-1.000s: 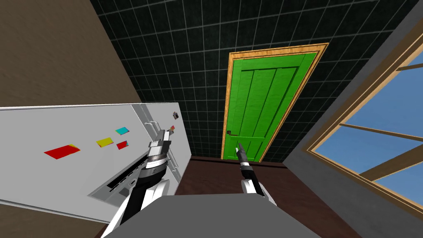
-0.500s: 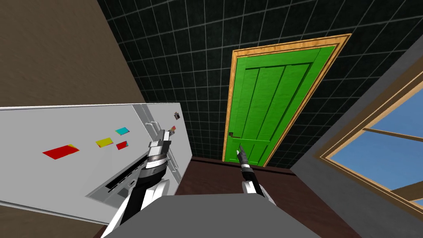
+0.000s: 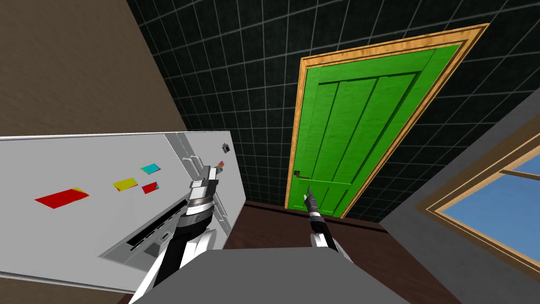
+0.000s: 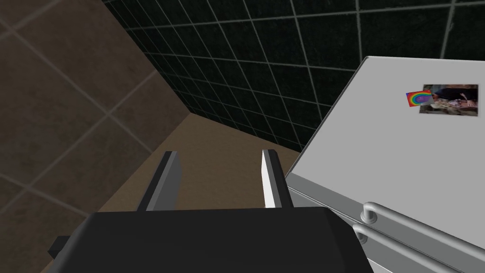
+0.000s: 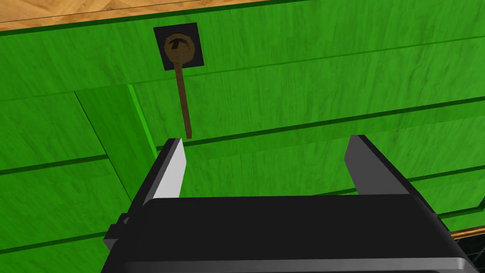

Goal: Pull the door open

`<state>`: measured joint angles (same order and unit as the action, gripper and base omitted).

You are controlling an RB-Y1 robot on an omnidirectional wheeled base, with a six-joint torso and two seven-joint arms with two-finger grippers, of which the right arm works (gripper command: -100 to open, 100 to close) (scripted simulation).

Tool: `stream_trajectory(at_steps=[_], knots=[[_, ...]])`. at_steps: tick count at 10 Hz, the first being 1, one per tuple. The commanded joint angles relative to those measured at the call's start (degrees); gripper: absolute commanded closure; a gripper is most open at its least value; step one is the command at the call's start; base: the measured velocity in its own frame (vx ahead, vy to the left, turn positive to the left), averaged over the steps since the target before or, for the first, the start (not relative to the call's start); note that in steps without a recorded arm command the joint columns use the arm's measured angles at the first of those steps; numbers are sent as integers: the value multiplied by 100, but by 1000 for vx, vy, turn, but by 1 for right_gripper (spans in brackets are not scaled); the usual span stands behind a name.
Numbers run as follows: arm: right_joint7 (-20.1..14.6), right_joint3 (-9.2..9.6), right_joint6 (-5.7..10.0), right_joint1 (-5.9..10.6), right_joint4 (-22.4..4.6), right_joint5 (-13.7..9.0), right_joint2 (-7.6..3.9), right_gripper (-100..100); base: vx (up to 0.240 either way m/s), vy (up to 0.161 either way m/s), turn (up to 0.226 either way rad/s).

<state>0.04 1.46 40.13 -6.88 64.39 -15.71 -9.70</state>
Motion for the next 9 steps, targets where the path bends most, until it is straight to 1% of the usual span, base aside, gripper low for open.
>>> stream_trajectory(at_steps=[1, 2, 4, 5, 9], knots=[[4, -2, 95, 80, -286, -65, -3, -100, 50, -34, 57], [4, -2, 95, 80, -294, -65, -3, -100, 42, -23, 32], [-6, -12, 193, 189, -642, -179, -39, -100, 62, -26, 75], [-6, -12, 193, 189, -662, -179, -39, -100, 54, -29, 27], [-22, -31, 358, 372, -1278, -370, -99, -100, 73, -37, 68]])
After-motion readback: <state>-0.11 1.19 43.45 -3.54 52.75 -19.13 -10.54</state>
